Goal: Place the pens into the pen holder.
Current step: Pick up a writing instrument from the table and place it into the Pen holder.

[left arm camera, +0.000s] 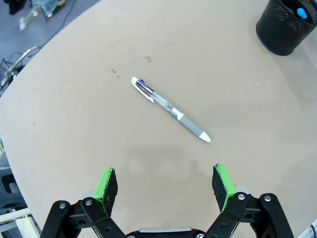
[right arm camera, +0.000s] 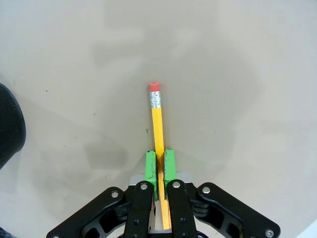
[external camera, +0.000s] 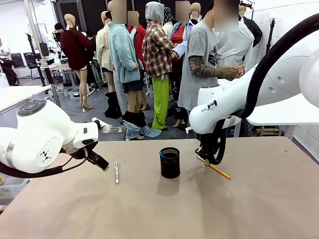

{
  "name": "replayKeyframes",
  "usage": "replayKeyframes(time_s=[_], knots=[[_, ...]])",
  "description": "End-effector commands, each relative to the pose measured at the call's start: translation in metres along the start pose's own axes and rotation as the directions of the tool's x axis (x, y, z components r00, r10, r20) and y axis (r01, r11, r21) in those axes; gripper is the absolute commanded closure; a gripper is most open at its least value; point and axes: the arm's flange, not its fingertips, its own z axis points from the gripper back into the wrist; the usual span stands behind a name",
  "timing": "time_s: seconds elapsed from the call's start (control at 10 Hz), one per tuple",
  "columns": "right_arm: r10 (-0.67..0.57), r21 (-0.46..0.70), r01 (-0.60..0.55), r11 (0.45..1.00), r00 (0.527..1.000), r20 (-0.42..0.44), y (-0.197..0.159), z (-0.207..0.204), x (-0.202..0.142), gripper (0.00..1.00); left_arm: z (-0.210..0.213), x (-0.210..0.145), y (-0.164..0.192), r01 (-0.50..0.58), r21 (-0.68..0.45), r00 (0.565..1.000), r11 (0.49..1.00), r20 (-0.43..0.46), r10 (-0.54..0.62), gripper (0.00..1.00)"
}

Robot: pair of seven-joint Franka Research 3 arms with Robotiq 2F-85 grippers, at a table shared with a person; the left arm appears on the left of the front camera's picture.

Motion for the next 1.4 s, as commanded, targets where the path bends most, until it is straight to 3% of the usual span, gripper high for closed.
replayKeyframes(time_s=[0.0, 0.1, 0.3, 0.5, 0.6, 0.7, 0.8, 0.9, 1.1, 1.3], knots=[[0.074, 0.085, -0.072, 0.994, 0.997, -0.023, -0.001, 0.007, -0.005, 1.0, 0.001, -0.001, 0.002, -0.006, -0.002, 1.0, 1.0, 0.002, 0.006, 0.0], [0.165, 0.143, -0.168, 0.975, 0.986, 0.033, -0.001, 0.023, -0.012, 1.0, 0.001, -0.001, 0.002, -0.006, -0.002, 1.0, 1.0, 0.002, 0.006, 0.0], [0.416, 0.228, -0.442, 0.868, 0.896, 0.155, 0.001, 0.051, -0.028, 1.0, 0.001, -0.001, 0.002, -0.006, -0.002, 1.0, 1.0, 0.002, 0.006, 0.0], [0.517, 0.21, -0.554, 0.805, 0.83, 0.209, -0.004, 0.068, -0.042, 1.0, 0.001, -0.001, 0.002, -0.006, -0.002, 1.0, 1.0, 0.002, 0.006, 0.0], [0.571, 0.223, -0.622, 0.751, 0.78, 0.255, -0.001, 0.076, -0.045, 1.0, 0.001, -0.001, 0.002, -0.006, -0.002, 1.0, 1.0, 0.002, 0.006, 0.0], [0.641, 0.244, -0.715, 0.655, 0.697, 0.321, 0.006, 0.083, -0.048, 1.0, 0.001, -0.001, 0.002, -0.006, -0.002, 1.0, 1.0, 0.002, 0.006, 0.0], [0.657, 0.237, -0.782, 0.577, 0.616, 0.435, 0.012, 0.092, -0.047, 1.0, 0.001, -0.001, 0.002, -0.006, -0.002, 1.0, 1.0, 0.002, 0.006, 0.0], [0.628, 0.211, -0.82, 0.532, 0.55, 0.55, 0.014, 0.101, -0.04, 1.0, 0.001, -0.001, 0.002, -0.006, -0.002, 1.0, 1.0, 0.002, 0.006, 0.0], [0.558, 0.209, -0.85, 0.483, 0.483, 0.675, 0.016, 0.116, -0.032, 1.0, 0.001, -0.001, 0.002, -0.006, -0.002, 1.0, 1.0, 0.002, 0.006, 0.0], [0.48, 0.133, -0.911, 0.389, 0.324, 0.815, 0.018, 0.134, -0.031, 1.0, 0.001, -0.001, 0.002, -0.006, -0.002, 1.0, 1.0, 0.002, 0.006, 0.0]])
